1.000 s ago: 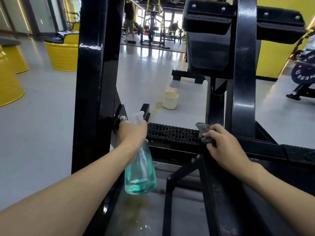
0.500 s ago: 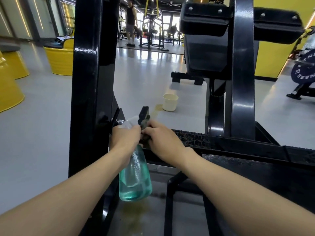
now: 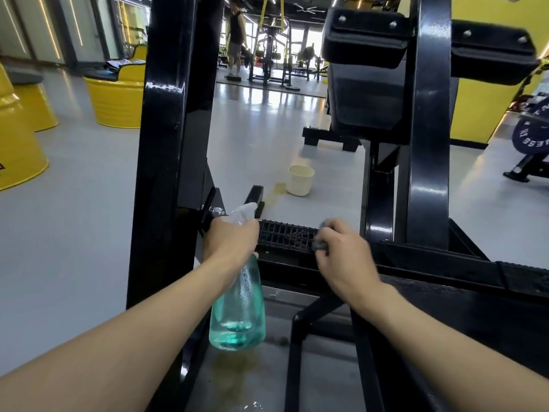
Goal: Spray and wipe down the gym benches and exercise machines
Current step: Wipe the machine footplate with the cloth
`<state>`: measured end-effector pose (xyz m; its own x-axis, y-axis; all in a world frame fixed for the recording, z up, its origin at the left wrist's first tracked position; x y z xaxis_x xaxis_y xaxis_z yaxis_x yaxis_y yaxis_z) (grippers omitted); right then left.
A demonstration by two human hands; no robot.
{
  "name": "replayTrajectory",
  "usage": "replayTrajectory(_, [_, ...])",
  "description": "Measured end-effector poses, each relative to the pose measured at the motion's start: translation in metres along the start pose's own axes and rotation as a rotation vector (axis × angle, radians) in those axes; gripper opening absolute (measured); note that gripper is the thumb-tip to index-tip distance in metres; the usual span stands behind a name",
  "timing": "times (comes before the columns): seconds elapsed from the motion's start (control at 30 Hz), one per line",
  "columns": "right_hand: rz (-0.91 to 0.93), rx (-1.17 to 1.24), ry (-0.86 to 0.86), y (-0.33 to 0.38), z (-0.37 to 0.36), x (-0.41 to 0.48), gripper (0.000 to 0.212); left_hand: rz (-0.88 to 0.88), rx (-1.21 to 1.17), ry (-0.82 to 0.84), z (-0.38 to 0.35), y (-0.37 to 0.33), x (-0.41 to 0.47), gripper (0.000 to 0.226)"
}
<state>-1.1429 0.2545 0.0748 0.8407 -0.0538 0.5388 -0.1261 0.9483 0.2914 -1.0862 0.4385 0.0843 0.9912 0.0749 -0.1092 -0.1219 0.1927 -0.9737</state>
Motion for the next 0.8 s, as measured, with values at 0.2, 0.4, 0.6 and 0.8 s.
replayTrajectory(0.2, [0.159,0.162,0.177,0.063,-0.043,0.032,0.016,0.001,-0.021,-0.031,-0.001,-0.001,0.000,0.054])
replayTrajectory(0.4, [0.058,0.075,0.096,-0.015,0.010,-0.002,0.007,0.013,-0.011,0.019,0.001,-0.003,-0.006,0.052])
replayTrajectory(0.6, [-0.195,-0.032,-0.050,-0.041,0.027,-0.016,0.008,0.013,0.026,0.086,0.006,-0.004,-0.012,0.043])
replayTrajectory(0.8, [-0.080,0.148,0.009,0.048,-0.033,0.018,0.009,0.000,0.025,0.124,0.008,-0.003,-0.011,0.041])
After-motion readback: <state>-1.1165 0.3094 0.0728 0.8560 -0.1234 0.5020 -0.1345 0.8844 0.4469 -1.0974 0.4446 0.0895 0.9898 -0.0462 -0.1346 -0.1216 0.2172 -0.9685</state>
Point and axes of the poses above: each hand's wrist, its own x-axis towards the middle knuckle, its own z-axis out of the back of the hand, y = z × x, the point moved 2 cm from there along x, towards the middle knuckle, and after that the axes turned 4 degrees about x, right-handed, at the moved point
